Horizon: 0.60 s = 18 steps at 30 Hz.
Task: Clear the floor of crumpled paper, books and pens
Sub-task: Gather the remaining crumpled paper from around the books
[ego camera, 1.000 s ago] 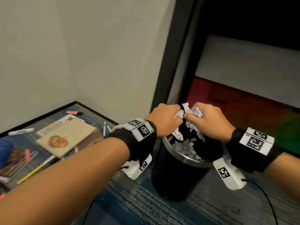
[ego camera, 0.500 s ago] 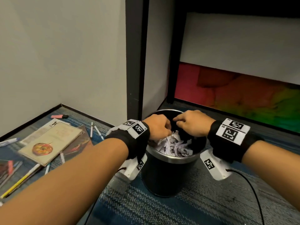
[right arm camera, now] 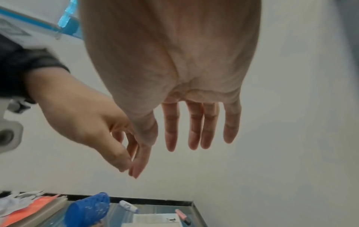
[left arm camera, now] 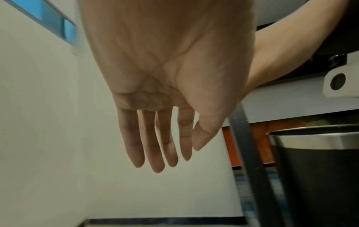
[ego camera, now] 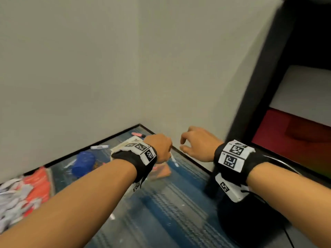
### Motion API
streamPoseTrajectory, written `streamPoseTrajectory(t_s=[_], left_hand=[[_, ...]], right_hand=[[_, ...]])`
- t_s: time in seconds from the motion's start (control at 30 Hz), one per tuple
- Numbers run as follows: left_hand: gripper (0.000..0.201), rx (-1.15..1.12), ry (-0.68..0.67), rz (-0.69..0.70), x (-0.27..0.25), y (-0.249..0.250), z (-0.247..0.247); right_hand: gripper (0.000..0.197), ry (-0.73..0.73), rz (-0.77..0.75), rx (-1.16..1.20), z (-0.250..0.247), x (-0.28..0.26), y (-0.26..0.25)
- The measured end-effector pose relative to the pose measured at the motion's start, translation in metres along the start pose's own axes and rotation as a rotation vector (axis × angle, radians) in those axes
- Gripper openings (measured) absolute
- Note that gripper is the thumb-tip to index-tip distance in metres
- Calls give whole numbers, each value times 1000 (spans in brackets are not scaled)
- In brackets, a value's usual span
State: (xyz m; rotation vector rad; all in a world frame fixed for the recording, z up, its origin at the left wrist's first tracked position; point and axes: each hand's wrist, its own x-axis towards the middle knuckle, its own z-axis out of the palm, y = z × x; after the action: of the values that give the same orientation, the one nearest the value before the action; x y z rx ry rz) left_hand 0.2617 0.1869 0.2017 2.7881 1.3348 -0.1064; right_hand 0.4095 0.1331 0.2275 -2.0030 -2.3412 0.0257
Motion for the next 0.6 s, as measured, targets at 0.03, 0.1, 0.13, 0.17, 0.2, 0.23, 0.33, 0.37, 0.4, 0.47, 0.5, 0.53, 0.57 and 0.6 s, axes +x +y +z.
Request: streamPoseTrajectory(t_s=[0.03,0.1,0.13,0.17,0.2,0.23,0.33,0.37,0.4,0.47,0.5,0.53,0.57,0.6], left_hand=[[26,18,-6,-37,-16,-30,-2],[25,23,-8,-126,-49,-91,-2],[25,11,-16,-166,-65,-119,0],[25,-4,-28,-202,-83,-147,3],[25,-19,-41,-239,-102,-173,9],[24,-33,-56,-273,-122,-198,16],[23,-104,-110,-381,-186,-262,41],[22,-130,-125,-420,-207,-283,51],[19,-151,-139,-468,-227,-303,60],[11,-181,-169,-591,-264,-345,74],[11,-193,-176,-654,-281,-366,83],[14,-203,-180,-717,-297,-384,91],[16,-220,-187,-782,-314,-398,99],[17,-244,-195,-849,-332,-410,108]], right_hand=[[26,-23,-34,-8,3,16,-28],[28,-55,-105,-28,11,47,-86],[30,-69,-141,-39,15,61,-116],[31,-82,-181,-52,19,74,-147],[32,-96,-224,-69,24,86,-177],[32,-115,-263,-90,29,97,-208],[32,-210,-403,-159,41,121,-293],[32,-256,-460,-181,44,127,-318],[32,-304,-512,-199,49,133,-341],[30,-353,-604,-235,58,147,-383],[29,-358,-648,-250,65,153,-401],[29,-361,-685,-263,72,160,-416],[28,-367,-721,-273,81,166,-431],[27,-380,-756,-294,91,171,-445]])
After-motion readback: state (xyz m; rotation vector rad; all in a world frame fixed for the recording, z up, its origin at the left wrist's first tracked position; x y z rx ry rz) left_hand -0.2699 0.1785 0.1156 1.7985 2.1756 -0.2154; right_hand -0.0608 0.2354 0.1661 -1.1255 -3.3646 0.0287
